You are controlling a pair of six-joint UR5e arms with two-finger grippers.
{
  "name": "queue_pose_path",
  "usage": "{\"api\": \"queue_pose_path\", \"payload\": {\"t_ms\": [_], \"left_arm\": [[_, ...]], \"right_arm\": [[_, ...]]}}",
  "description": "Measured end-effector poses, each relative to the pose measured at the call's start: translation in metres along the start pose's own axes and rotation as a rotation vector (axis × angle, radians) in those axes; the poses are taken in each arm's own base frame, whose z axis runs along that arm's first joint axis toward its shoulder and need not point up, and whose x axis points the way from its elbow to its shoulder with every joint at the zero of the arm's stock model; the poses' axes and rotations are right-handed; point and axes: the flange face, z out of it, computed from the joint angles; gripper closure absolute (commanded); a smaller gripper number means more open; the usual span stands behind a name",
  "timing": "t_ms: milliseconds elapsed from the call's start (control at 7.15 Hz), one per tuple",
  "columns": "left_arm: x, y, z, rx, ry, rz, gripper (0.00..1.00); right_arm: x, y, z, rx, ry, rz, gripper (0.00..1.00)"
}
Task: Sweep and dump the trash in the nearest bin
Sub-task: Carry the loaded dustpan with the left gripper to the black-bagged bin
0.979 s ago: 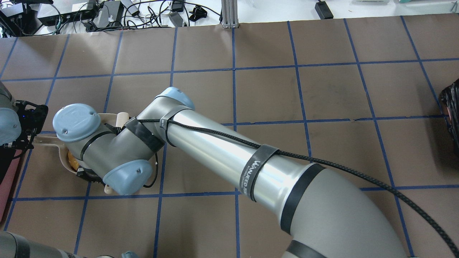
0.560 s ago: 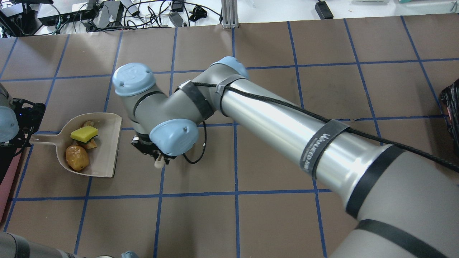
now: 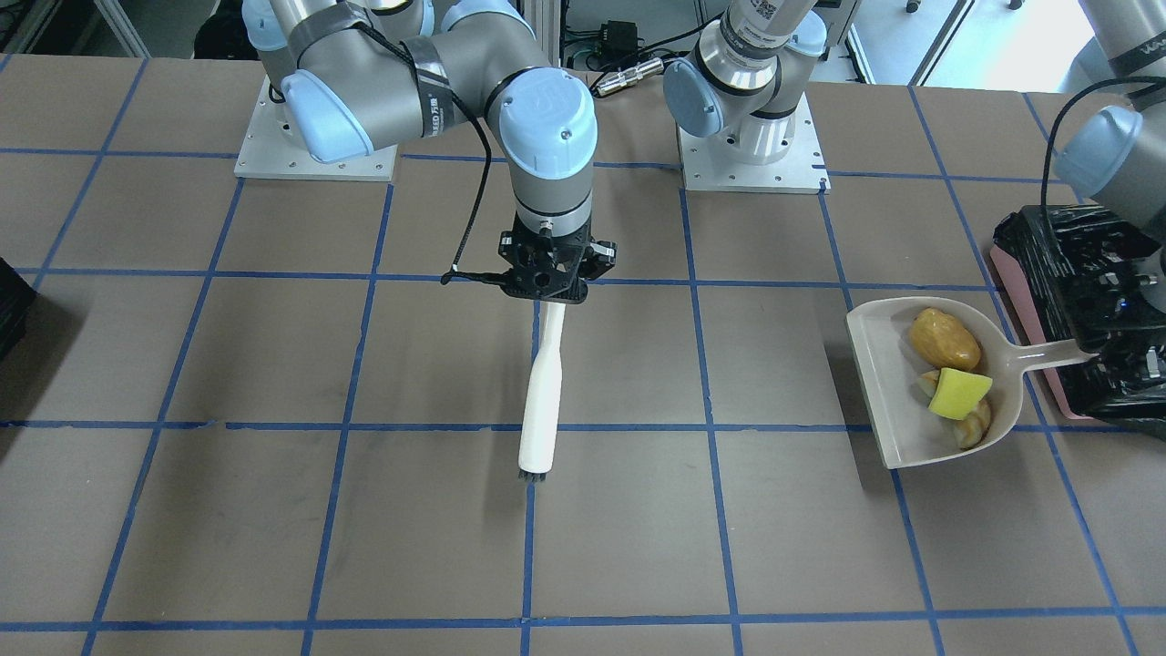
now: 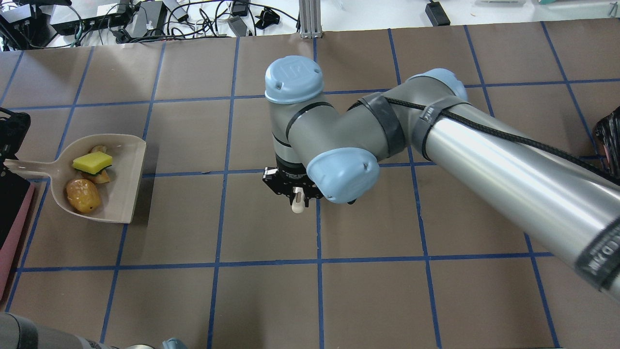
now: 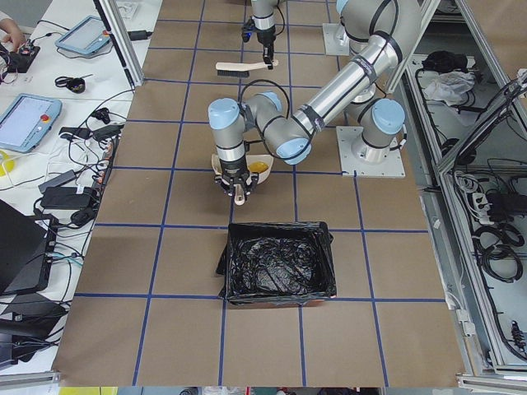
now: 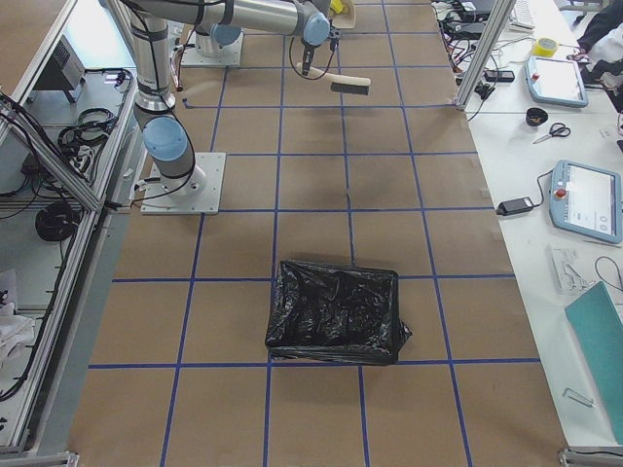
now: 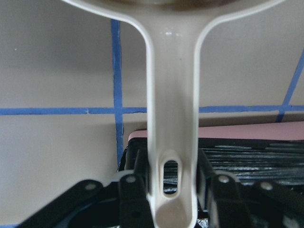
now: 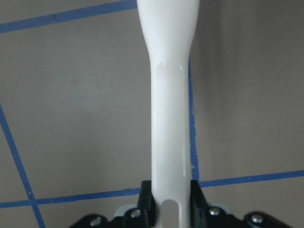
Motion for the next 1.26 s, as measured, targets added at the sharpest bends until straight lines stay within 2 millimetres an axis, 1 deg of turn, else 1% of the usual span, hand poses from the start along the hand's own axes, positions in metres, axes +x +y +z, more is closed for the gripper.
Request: {"api": "queue_pose_path", "payload": {"t_ms": [140, 280, 420, 560, 699, 839, 979, 1119, 1259], "left_arm": [[0.001, 0.017, -0.006, 0.027, -0.022, -0.028, 1.0], [0.007, 0.038, -0.009, 0.069, -0.05, -0.07, 1.0], [0.015, 0.065, -0.014, 0.12, -0.077, -0.117, 1.0], [0.022, 0.093, -0.027, 0.161, -0.091, -0.158, 1.0], [0.031, 0.123, -0.045, 0.182, -0.09, -0.194, 1.0], [0.044, 0.157, -0.059, 0.183, -0.089, -0.215, 1.0], [0.062, 0.195, -0.063, 0.172, -0.093, -0.227, 1.0], [0.082, 0.232, -0.058, 0.155, -0.097, -0.239, 1.0], [0.099, 0.263, -0.052, 0.13, -0.108, -0.244, 1.0]], "right_arm": [[0.024, 0.029, 0.015, 0.028, -0.018, -0.049, 1.0], [0.041, 0.054, 0.03, 0.046, -0.036, -0.08, 1.0], [0.043, 0.074, 0.041, 0.048, -0.042, -0.103, 1.0], [0.036, 0.092, 0.052, 0.037, -0.024, -0.131, 1.0], [0.03, 0.104, 0.062, 0.022, -0.007, -0.136, 1.0], [0.028, 0.11, 0.069, 0.012, 0.005, -0.129, 1.0], [0.028, 0.114, 0.071, 0.008, 0.008, -0.123, 1.0], [0.028, 0.115, 0.071, 0.006, 0.007, -0.117, 1.0], [0.029, 0.117, 0.073, 0.003, 0.007, -0.112, 1.0]]}}
